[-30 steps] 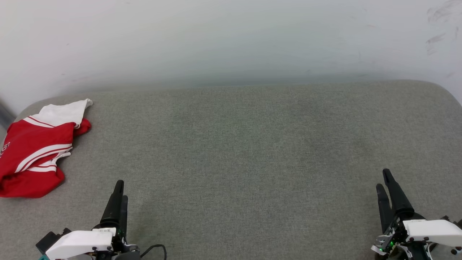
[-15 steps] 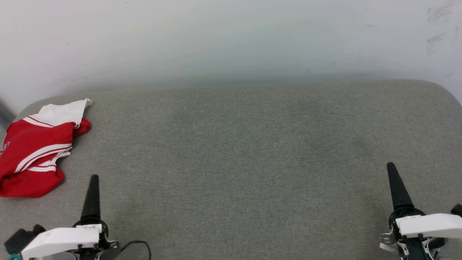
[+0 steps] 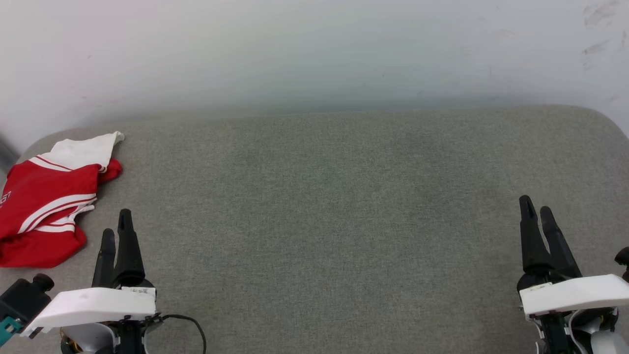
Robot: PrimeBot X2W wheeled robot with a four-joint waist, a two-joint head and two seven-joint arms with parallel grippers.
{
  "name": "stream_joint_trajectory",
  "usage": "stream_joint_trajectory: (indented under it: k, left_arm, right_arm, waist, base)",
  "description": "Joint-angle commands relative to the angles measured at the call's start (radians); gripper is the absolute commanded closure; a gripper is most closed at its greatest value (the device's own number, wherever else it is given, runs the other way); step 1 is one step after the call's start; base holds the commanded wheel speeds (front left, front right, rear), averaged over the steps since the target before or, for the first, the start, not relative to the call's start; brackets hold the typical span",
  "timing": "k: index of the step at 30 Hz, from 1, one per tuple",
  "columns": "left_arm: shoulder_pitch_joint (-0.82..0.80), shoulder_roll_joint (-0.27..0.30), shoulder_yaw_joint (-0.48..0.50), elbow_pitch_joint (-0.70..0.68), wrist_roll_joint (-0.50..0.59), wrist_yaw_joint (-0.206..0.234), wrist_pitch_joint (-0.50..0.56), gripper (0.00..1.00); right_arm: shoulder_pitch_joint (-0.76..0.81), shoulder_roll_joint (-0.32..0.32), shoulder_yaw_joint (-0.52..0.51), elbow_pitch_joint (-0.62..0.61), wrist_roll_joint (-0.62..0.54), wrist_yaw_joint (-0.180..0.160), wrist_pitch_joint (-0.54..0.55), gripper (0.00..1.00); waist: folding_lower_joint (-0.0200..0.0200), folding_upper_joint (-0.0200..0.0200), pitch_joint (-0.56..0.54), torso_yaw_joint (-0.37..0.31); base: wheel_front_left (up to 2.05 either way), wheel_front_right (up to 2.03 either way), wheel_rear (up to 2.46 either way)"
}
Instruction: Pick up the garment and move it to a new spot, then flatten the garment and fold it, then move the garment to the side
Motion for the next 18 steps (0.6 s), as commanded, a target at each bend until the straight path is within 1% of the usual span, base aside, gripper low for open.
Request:
stream_joint_trajectory:
  k: [1, 5, 10, 15, 18]
  left_arm:
    - [-0.002, 0.003, -0.016, -0.038, 0.054, 0.019, -0.012, 0.0]
    - [0.003, 0.003, -0.055, -0.078, 0.147, 0.058, -0.023, 0.0]
    - [0.012, 0.005, -0.115, -0.113, 0.287, 0.076, -0.039, 0.0]
    - [0.019, 0.042, -0.194, -0.13, 0.38, 0.118, -0.054, 0.0]
    - [0.018, 0.077, -0.261, -0.135, 0.436, 0.158, -0.062, 0.0]
  right_arm:
    - [-0.019, -0.002, 0.009, -0.033, -0.064, 0.0, -0.011, 0.0]
    - [-0.019, -0.002, 0.033, -0.069, -0.181, 0.0, -0.024, 0.0]
    - [-0.013, -0.002, 0.056, -0.089, -0.286, 0.0, -0.038, 0.0]
    - [-0.005, -0.002, 0.073, -0.094, -0.386, 0.0, -0.053, 0.0]
    - [0.0, -0.002, 0.081, -0.088, -0.449, 0.0, -0.062, 0.0]
  waist:
    - [0.0, 0.0, 0.001, 0.0]
    - [0.0, 0.0, 0.004, -0.002]
    - [0.0, 0.0, 0.007, -0.004]
    - [0.0, 0.0, 0.007, -0.007]
    - [0.0, 0.0, 0.007, -0.008]
  base:
    - [0.0, 0.0, 0.0]
    - [0.0, 0.0, 0.0]
    - [0.0, 0.0, 0.0]
    - [0.0, 0.0, 0.0]
    - [0.0, 0.0, 0.0]
